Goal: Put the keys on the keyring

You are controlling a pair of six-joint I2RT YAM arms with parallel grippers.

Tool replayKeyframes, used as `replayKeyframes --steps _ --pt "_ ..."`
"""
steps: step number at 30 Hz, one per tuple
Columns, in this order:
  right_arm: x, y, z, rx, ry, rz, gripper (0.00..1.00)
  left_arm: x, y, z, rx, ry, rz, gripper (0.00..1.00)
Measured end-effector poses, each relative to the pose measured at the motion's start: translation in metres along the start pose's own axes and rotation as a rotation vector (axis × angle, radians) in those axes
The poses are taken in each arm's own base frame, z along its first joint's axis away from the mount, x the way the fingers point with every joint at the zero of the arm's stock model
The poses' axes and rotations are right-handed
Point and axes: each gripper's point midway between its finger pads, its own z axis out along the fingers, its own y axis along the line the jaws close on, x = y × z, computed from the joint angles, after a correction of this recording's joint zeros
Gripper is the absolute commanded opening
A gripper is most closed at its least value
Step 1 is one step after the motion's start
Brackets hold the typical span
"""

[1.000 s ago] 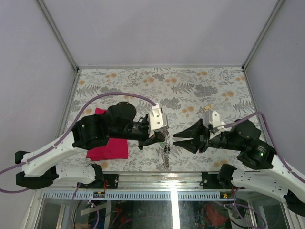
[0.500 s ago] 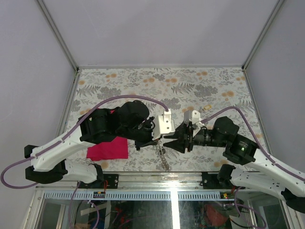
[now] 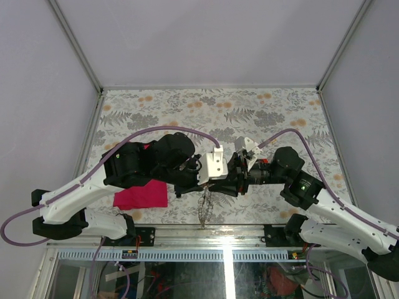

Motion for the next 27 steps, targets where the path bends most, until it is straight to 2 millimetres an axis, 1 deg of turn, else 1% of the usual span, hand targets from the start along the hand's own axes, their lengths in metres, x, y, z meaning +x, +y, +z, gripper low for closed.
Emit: replayKeyframes --steps 4,9,18,24,27 --pt "0.002 0.005 0.002 -0.042 0.01 0.008 0.32 0.0 -0.001 0.0 0.002 0.001 0.004 0.0" --pt "0.008 0.006 0.005 -0.066 0.034 0.023 0.33 0.002 -0.001 0.0 0.005 0.008 0.006 0.0" --pt "0.01 0.008 0.006 -0.082 0.043 0.028 0.3 0.0 -0.001 0.001 0.006 0.01 0.008 0.0" --pt "0.007 0.009 0.006 -0.09 0.033 0.018 0.25 0.0 -0.001 0.004 0.009 0.017 0.008 0.0" --pt "0.006 0.009 0.007 -0.09 0.032 0.018 0.2 0.001 -0.001 0.005 0.01 0.02 0.007 0.0"
